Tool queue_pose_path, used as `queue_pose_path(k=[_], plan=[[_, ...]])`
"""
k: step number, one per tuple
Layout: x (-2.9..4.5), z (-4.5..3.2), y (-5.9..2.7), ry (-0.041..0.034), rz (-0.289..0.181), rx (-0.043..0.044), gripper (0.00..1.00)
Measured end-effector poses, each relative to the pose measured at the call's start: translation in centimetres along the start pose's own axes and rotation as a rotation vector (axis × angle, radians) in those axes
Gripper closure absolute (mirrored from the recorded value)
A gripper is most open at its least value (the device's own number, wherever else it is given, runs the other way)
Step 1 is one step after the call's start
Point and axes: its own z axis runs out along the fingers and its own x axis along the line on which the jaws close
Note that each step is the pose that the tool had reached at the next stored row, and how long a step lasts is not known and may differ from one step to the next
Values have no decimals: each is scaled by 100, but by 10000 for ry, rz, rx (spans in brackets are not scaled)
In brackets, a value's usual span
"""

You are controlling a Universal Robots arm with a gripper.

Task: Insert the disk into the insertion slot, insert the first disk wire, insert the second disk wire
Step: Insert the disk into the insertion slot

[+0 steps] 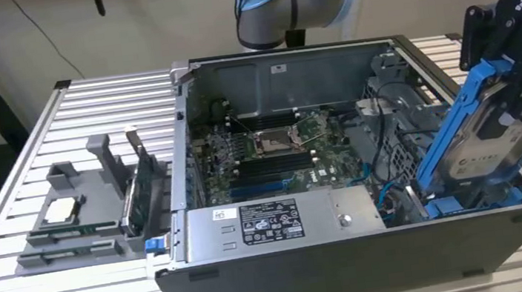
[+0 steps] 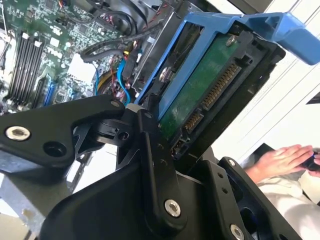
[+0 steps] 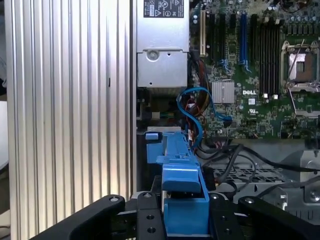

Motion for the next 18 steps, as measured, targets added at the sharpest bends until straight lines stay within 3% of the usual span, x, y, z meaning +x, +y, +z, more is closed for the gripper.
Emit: queue_pose_path(k=[18], plan=[[-1,181,-35,-34,0,0,67]])
